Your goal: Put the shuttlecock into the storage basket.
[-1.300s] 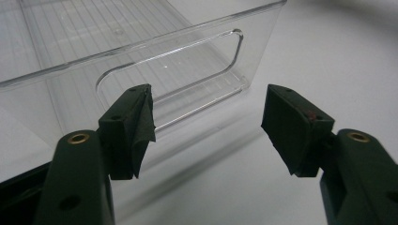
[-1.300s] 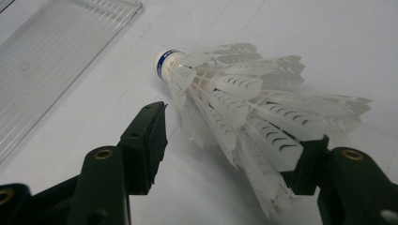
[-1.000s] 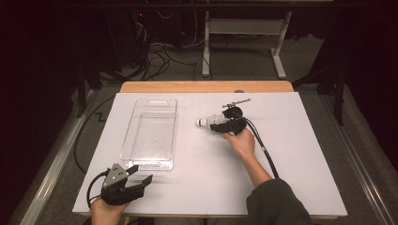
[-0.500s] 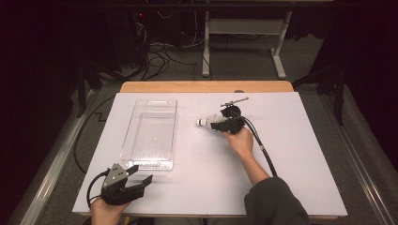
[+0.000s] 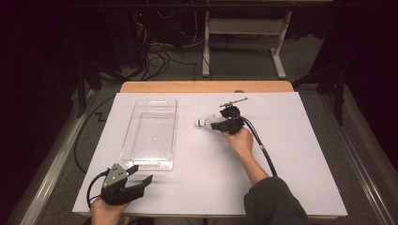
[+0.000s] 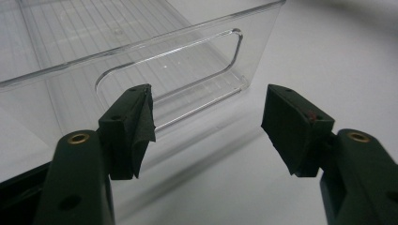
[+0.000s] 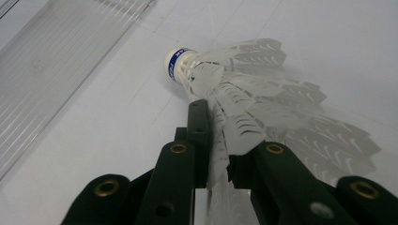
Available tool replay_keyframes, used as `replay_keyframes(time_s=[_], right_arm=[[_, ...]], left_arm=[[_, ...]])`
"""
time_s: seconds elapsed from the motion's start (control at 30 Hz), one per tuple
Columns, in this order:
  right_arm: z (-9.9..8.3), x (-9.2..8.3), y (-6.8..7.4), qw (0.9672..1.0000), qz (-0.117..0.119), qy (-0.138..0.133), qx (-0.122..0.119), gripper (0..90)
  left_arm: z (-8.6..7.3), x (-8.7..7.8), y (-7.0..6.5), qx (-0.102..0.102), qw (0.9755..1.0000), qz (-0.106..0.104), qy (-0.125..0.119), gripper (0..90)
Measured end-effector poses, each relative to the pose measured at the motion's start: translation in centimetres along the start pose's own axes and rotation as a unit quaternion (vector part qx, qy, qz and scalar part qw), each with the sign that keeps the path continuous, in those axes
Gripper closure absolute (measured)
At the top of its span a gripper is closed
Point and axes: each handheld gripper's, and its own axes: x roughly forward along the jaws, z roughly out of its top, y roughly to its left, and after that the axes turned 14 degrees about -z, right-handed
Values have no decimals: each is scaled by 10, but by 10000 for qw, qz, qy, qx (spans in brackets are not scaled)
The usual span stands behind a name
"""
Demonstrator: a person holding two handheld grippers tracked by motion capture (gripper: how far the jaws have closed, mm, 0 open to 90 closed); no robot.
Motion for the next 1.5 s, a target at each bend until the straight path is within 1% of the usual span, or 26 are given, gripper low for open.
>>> replay_keyframes(time_s=[0.33, 0.5, 0.7, 0.73, 1.07, 1.33, 1.5], right_arm=[[0, -2, 2, 10000, 32, -44, -62, 842], [0, -4, 3, 9999, 46, -75, -86, 845], [1, -8, 3, 9998, 27, -135, -138, 853], [1, -8, 3, 9998, 27, -138, -140, 873], [2, -11, 2, 9998, 44, -155, -129, 879], [4, -22, 3, 9995, 75, -264, -166, 881], [6, -30, 2, 9993, 67, -330, -184, 884]], left_arm=[[0, 0, 0, -15, 10000, 3, -17, 354], [0, 0, 0, 13, 10000, -16, -9, 354], [0, 0, 0, -3, 10000, -4, -17, 354], [0, 0, 0, 20, 10000, -17, -10, 354], [0, 0, 0, 5, 10000, -16, -18, 354], [0, 0, 0, -3, 10000, -14, -26, 354], [0, 0, 0, 2, 10000, -11, -27, 354]])
